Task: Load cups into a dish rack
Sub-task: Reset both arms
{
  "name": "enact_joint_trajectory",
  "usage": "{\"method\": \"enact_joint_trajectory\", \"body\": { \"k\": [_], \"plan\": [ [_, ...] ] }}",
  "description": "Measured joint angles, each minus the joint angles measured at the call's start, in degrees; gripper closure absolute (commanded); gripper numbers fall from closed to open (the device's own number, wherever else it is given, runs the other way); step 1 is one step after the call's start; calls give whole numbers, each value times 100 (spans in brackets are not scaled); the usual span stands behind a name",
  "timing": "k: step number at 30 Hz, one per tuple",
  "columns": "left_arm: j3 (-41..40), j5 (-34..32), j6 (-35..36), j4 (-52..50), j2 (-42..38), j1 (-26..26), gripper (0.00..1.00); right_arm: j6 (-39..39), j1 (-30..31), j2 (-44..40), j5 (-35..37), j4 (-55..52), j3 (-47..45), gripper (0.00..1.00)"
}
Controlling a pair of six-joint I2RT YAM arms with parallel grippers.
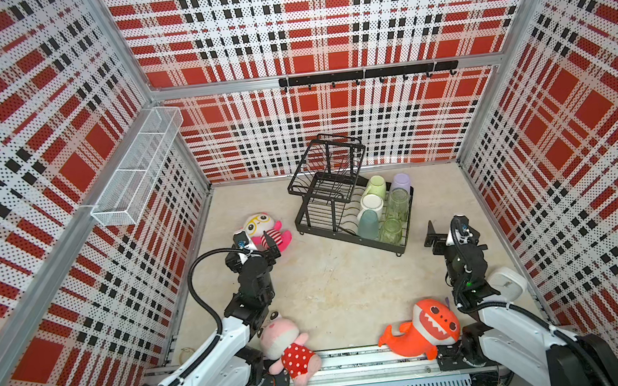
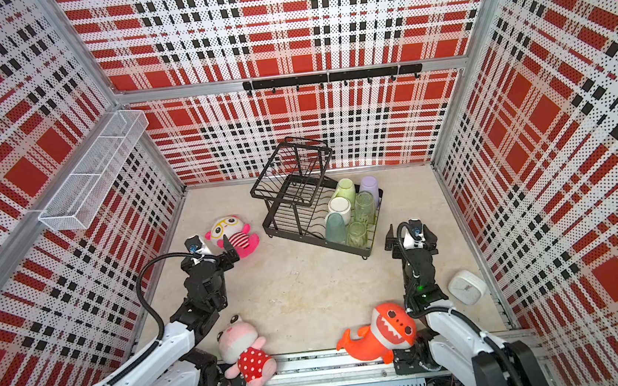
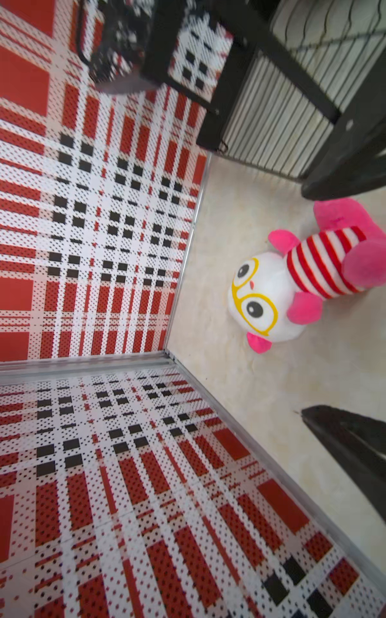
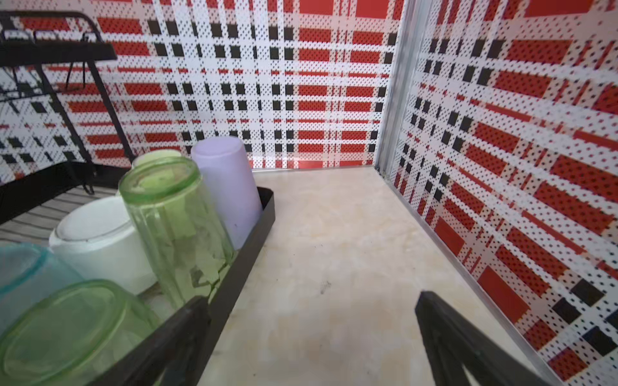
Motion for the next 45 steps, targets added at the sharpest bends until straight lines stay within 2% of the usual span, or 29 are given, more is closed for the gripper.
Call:
{"method": "enact_joint_trajectory", "body": {
  "k": [4,6,9,12,14,22,32,45],
  "plan": [
    [-107,1224,330,509,380,1051,2,-153,-225,1005,-505,1119,-133,0],
    [-249,1639,398,918,525,1375,2,-219,-332,1519,-695,1624,-133,0],
    [-612,2020,450,1620,691,1550,2,-234,-511,2312,-990,2363,-129,0],
    [-857,2059,457,2170,951,1585,2,-166,-715,3259,-1244,3348,-177,0],
    [-879,2061,474,2426,1185,1615,2,-146,-787,3595,-1366,3571,-223,0],
    [-1027,2238,544,4131,2380,1648,2,-48,-820,3552,-1432,3834,-125,0],
    [-1075,2280,671,5755,3753,1705,2,232,-817,3541,-634,2916,638,0],
    [-997,2358,669,5882,3810,1797,2,236,-817,3541,-546,2579,667,0]
  ]
}}
